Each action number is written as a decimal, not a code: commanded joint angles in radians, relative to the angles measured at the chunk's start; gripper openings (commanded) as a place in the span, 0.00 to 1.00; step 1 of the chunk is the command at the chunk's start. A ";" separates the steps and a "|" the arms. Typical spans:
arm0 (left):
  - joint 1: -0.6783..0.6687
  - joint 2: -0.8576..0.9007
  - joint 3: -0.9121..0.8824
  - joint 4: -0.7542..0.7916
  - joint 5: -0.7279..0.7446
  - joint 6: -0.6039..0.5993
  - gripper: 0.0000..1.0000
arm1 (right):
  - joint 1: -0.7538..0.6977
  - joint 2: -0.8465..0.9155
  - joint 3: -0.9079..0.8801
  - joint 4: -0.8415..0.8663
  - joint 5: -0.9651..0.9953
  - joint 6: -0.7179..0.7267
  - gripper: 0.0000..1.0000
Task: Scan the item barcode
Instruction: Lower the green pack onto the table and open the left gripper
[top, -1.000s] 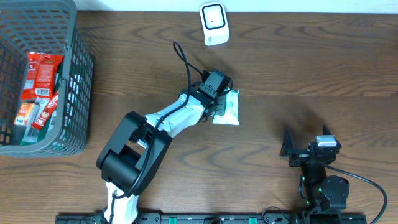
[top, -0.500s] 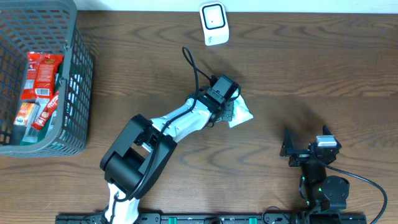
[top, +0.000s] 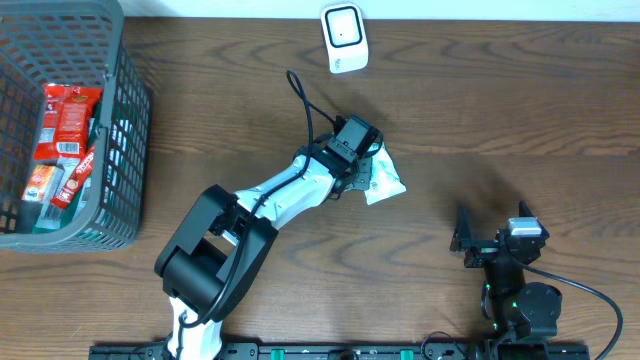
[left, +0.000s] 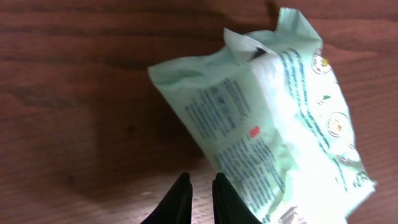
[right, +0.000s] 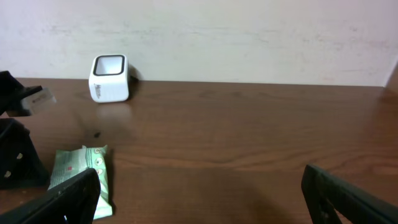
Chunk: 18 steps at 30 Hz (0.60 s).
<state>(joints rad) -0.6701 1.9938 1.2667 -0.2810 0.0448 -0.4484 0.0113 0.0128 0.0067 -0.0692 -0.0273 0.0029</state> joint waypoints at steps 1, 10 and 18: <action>0.006 -0.018 -0.005 0.004 -0.069 0.009 0.15 | -0.011 -0.004 -0.001 -0.003 -0.004 -0.011 0.99; 0.006 0.044 -0.005 0.064 -0.075 0.003 0.15 | -0.011 -0.004 -0.001 -0.003 -0.004 -0.011 0.99; 0.000 0.045 -0.005 0.103 0.011 -0.002 0.15 | -0.011 -0.004 -0.001 -0.003 -0.004 -0.011 0.99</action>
<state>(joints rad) -0.6693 2.0224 1.2667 -0.1791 0.0120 -0.4484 0.0113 0.0128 0.0067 -0.0692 -0.0273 0.0032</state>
